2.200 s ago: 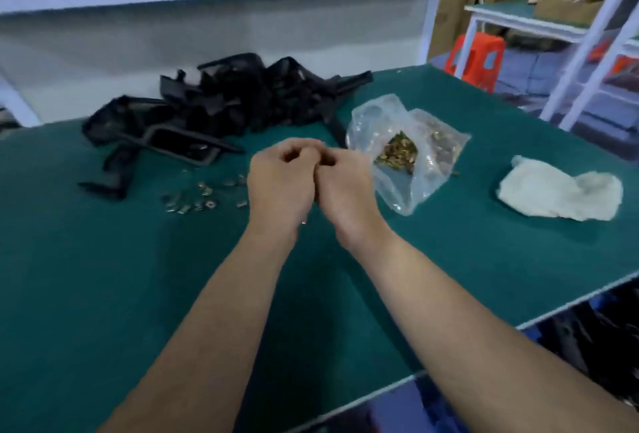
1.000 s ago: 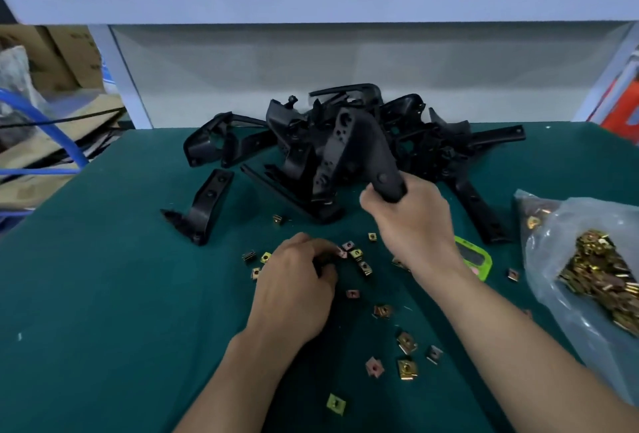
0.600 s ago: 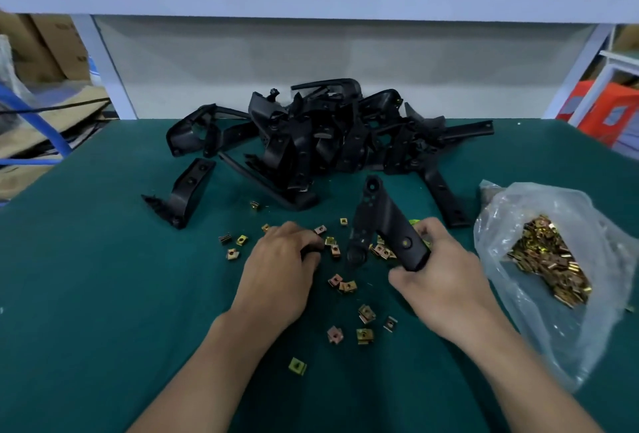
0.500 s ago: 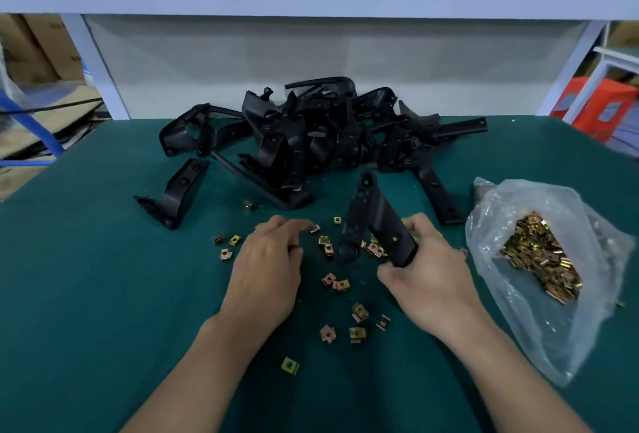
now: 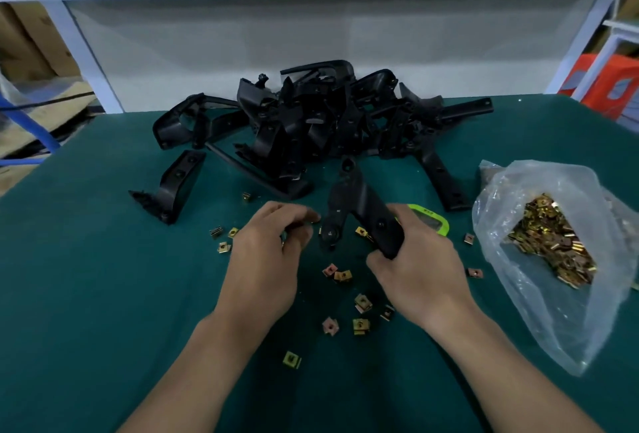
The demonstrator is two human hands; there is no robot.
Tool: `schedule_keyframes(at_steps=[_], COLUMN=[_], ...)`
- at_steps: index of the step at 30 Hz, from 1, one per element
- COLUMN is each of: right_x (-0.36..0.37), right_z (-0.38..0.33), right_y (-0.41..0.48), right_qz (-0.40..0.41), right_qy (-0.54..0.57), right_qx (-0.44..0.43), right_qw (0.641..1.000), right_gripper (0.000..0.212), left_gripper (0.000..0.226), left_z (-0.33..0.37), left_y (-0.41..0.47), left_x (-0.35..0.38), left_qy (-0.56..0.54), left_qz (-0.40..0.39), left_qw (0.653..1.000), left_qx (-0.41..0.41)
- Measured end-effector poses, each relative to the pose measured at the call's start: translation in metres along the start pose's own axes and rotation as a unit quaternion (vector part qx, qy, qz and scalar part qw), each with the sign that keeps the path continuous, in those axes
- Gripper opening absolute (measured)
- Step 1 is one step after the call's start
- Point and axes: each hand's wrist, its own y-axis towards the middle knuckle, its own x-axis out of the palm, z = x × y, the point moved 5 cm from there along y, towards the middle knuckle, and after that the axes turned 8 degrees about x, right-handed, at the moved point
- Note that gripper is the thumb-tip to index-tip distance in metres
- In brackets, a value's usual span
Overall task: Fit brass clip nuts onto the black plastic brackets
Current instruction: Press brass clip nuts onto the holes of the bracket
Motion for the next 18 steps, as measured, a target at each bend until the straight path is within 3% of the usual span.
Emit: schedule_keyframes(at_steps=[4,6,9,14,18], right_x=[0.000,0.000,0.000,-0.001,-0.001], right_z=[0.004,0.005,0.004,0.006,0.008], right_y=[0.001,0.001,0.001,0.002,0.003], right_qz=[0.001,0.003,0.005,0.012,0.014], right_qy=[0.018,0.016,0.011,0.017,0.028], right_qx=[-0.007,-0.016,-0.026,-0.034,-0.036], right_qw=[1.000,1.000,1.000,0.999,0.999], right_gripper=[0.025,0.019,0.017,0.019,0.018], left_gripper=[0.045,0.036,0.025,0.028,0.018], left_z=[0.000,-0.004,-0.007,0.002,0.007], left_y=[0.000,-0.003,-0.008,-0.009,-0.013], left_x=[0.001,0.005,0.008,0.007,0.020], left_qy=[0.005,0.012,0.056,0.168,0.190], left_qz=[-0.026,-0.058,-0.092,-0.075,-0.152], left_qw=[1.000,0.998,0.993,0.982,0.968], left_qx=[-0.011,-0.022,-0.036,0.049,0.054])
